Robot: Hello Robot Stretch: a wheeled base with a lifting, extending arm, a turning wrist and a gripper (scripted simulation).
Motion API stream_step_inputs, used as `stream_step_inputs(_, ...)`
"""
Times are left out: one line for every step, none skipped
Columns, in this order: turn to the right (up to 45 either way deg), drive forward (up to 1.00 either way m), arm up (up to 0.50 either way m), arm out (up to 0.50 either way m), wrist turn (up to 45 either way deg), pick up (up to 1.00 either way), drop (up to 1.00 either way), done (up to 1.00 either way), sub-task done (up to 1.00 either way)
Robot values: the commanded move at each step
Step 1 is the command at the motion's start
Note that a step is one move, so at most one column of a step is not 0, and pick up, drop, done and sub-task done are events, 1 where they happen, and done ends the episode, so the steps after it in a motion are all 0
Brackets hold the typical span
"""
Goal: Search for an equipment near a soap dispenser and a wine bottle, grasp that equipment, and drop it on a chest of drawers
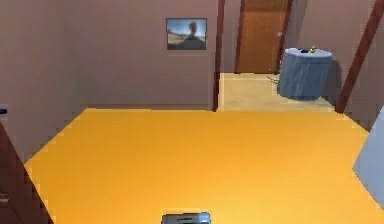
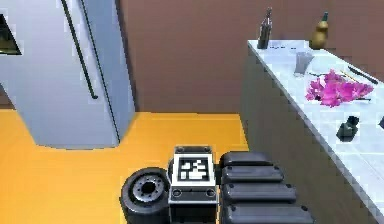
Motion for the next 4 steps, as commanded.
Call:
stream_step_inputs(-45.0, 0.00, 0.00, 0.00, 0.0, 0.00, 0.00, 0.00, 0.00)
stream_step_inputs(-33.0, 0.00, 0.00, 0.00, 0.0, 0.00, 0.00, 0.00, 0.00)
stream_step_inputs(0.0, 0.60, 0.00, 0.00, 0.0, 0.00, 0.00, 0.00, 0.00)
stream_step_inputs(-33.0, 0.00, 0.00, 0.00, 0.0, 0.00, 0.00, 0.00, 0.00)
